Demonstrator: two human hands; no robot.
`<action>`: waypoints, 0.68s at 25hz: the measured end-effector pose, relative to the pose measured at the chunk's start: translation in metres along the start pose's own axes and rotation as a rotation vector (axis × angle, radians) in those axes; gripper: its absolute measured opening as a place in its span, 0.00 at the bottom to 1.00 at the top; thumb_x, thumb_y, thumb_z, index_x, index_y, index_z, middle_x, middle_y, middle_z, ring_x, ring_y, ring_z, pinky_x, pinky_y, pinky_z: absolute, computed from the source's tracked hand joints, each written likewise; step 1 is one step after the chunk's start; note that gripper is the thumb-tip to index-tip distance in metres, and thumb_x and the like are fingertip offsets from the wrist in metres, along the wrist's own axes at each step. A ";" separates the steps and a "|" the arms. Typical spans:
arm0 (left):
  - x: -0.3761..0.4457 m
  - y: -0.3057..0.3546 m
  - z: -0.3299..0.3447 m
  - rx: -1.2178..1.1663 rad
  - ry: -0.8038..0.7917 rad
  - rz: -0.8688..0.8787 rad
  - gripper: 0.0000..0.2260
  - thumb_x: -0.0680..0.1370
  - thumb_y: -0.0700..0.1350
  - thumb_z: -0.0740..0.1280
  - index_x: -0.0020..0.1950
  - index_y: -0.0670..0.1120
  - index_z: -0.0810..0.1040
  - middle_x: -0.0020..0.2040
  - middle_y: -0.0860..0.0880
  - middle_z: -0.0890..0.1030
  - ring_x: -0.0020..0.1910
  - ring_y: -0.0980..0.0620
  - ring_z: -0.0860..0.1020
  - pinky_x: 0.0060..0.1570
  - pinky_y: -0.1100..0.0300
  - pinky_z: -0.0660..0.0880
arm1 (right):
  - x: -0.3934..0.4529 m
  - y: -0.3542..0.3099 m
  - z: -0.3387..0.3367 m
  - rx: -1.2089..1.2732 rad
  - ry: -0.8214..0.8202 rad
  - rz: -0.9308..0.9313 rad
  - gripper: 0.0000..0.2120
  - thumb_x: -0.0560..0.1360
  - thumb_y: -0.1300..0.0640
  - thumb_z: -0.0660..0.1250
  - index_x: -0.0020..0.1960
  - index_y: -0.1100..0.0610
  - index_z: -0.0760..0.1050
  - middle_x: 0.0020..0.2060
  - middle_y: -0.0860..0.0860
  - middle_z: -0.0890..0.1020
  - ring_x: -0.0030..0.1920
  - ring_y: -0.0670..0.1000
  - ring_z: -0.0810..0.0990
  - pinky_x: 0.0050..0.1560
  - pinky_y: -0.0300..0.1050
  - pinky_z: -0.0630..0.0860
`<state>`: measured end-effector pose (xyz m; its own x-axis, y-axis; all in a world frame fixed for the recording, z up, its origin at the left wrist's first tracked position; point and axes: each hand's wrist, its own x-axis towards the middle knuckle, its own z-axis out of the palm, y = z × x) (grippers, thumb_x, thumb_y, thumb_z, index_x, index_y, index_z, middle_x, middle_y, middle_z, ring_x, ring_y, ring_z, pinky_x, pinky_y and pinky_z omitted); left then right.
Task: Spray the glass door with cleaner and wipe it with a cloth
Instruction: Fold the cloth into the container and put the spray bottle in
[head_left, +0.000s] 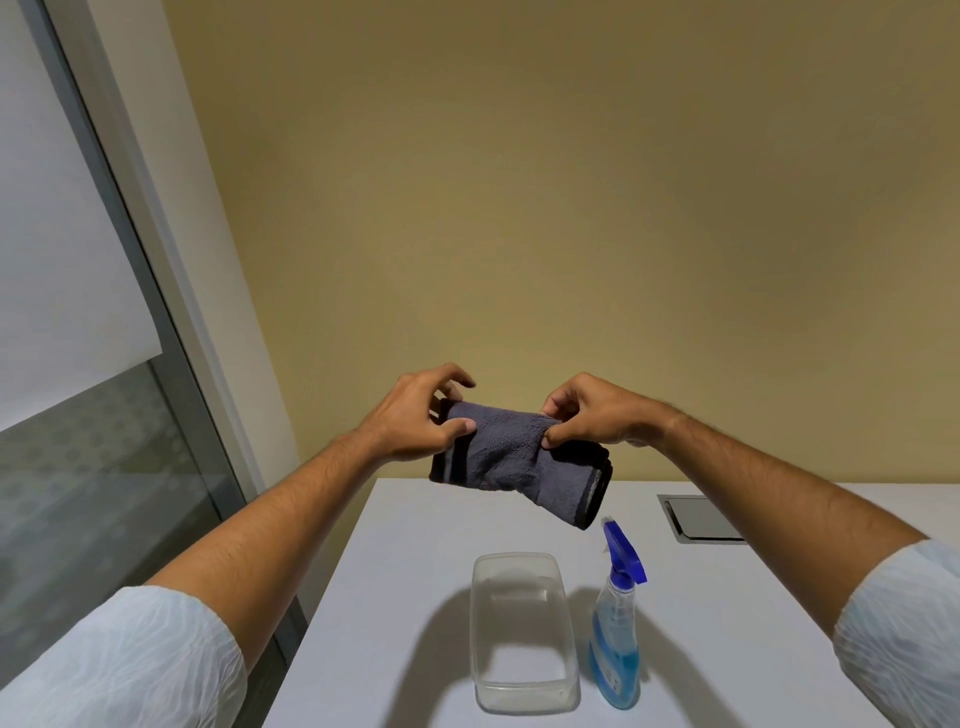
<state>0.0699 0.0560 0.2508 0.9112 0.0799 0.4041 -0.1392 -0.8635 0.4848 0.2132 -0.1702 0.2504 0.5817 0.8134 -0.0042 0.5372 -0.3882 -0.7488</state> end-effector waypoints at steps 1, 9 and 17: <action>0.000 0.001 0.002 0.042 -0.012 -0.002 0.16 0.69 0.49 0.73 0.56 0.52 0.78 0.46 0.52 0.79 0.42 0.53 0.80 0.42 0.59 0.81 | 0.000 0.000 0.000 -0.009 0.002 -0.001 0.04 0.69 0.64 0.75 0.44 0.61 0.83 0.36 0.50 0.85 0.36 0.46 0.81 0.38 0.41 0.78; -0.001 0.005 0.011 0.188 0.054 -0.039 0.05 0.72 0.45 0.73 0.44 0.49 0.78 0.38 0.53 0.80 0.37 0.53 0.78 0.38 0.57 0.77 | -0.005 0.003 0.003 -0.254 0.016 0.032 0.04 0.68 0.58 0.74 0.42 0.57 0.83 0.36 0.51 0.84 0.35 0.44 0.78 0.35 0.41 0.75; 0.001 -0.030 0.031 0.136 0.039 -0.121 0.05 0.70 0.45 0.73 0.43 0.46 0.80 0.36 0.50 0.81 0.35 0.51 0.77 0.35 0.58 0.75 | 0.010 0.019 0.011 -0.264 0.092 0.124 0.04 0.65 0.58 0.76 0.39 0.57 0.83 0.32 0.47 0.83 0.32 0.42 0.77 0.33 0.37 0.74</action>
<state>0.0869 0.0669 0.2129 0.9022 0.2042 0.3800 0.0268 -0.9056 0.4232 0.2227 -0.1645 0.2285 0.6994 0.7146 -0.0156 0.5919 -0.5912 -0.5479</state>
